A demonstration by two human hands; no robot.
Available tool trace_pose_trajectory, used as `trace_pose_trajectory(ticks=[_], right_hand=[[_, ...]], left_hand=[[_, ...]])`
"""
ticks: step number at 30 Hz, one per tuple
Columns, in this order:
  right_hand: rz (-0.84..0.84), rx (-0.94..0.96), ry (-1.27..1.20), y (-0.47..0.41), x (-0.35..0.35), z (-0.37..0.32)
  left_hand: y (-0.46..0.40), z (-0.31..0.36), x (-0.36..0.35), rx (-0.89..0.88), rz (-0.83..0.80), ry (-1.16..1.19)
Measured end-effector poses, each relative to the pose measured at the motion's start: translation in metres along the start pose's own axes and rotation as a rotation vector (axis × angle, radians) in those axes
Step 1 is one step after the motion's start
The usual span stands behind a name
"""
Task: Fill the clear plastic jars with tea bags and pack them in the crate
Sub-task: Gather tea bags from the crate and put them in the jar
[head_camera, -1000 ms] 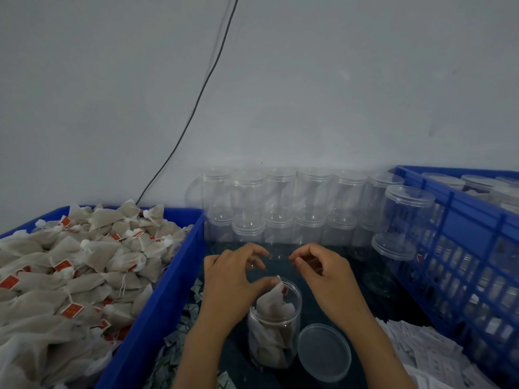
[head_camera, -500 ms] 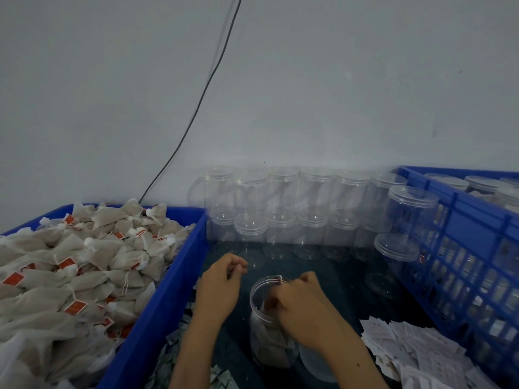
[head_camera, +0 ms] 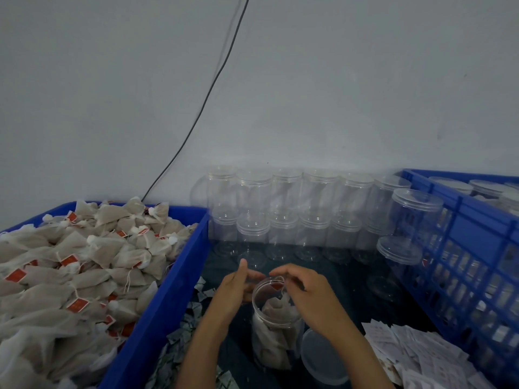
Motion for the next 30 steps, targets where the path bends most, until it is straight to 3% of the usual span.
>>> trace_pose_trajectory(ticks=[10,19,24,27,30], right_hand=[[0.142,0.010,-0.172,-0.005,0.014,-0.001],[0.159,0.103,-0.139,-0.003,0.021,-0.011],[0.093,0.233,0.110,-0.001,0.020,-0.036],[-0.171,0.370,0.539,0.001,-0.004,-0.052],[-0.354,0.368,0.759,0.005,-0.024,-0.052]], left_hand=[[0.010,0.014,-0.006,-0.053,-0.066,0.125],[0.026,0.037,-0.008,-0.272,-0.073,0.014],[0.028,0.041,-0.004,-0.309,-0.007,-0.001],[0.028,0.040,0.005,-0.302,0.018,0.029],[0.027,0.039,0.023,-0.265,0.082,0.052]])
Point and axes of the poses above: each hand's wrist, its own y-axis away from the middle knuckle, its own x-axis out of the back of the hand, z = x × y, the point moved 10 cm from there along -y, towards the middle knuckle, and after that the axes turned 15 degrees about x, right-handed, at the moved point
